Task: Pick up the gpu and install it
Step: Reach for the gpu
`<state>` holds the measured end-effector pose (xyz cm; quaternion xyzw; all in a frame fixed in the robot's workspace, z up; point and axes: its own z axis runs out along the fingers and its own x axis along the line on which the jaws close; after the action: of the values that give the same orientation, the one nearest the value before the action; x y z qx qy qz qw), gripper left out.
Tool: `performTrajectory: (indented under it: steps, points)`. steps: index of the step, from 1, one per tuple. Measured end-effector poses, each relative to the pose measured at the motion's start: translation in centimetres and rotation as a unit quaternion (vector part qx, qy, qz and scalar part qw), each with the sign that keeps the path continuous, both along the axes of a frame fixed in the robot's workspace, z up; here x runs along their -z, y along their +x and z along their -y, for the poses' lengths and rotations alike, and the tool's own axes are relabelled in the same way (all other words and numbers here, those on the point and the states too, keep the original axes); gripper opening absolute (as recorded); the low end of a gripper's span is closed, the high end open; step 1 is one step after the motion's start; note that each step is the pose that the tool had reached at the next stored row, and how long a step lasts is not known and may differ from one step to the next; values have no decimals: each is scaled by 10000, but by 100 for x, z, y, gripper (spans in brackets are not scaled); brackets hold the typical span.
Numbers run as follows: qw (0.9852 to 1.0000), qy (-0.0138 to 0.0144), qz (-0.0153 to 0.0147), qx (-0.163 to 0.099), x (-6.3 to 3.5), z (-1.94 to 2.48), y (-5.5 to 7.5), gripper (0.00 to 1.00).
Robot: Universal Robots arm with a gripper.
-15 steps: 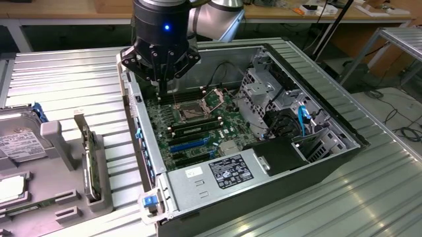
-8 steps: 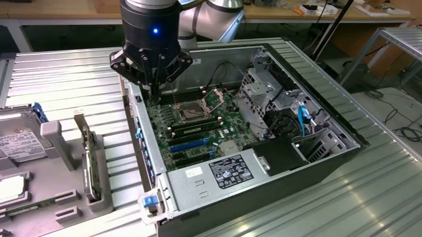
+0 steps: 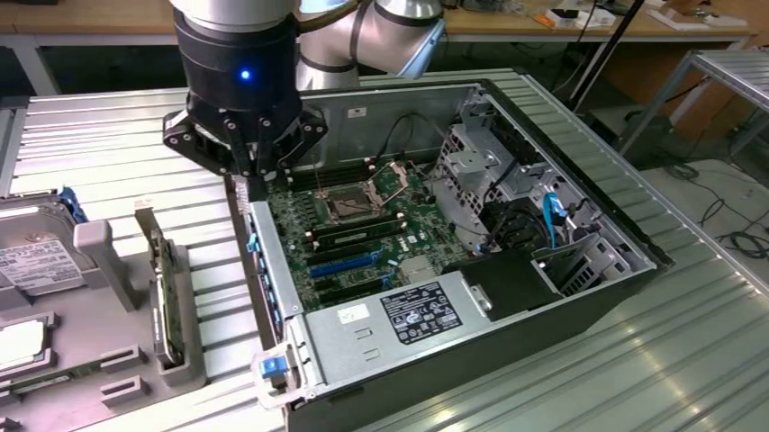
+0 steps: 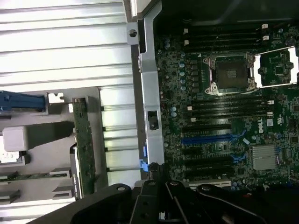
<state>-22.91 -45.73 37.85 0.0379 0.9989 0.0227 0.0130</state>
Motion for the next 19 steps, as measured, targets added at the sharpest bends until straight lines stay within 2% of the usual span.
performTrajectory:
  steps: [1, 6, 10, 14, 19]
  points:
    - [10000, 1, 0, 0, 1, 44, -52, 11]
    - [10000, 0, 0, 0, 0, 160, -240, 11]
    - [10000, 0, 0, 0, 0, 217, -373, 11]
    - [10000, 1, 0, 0, 1, 293, -595, 11]
    - [10000, 0, 0, -1, 3, 330, -820, 11]
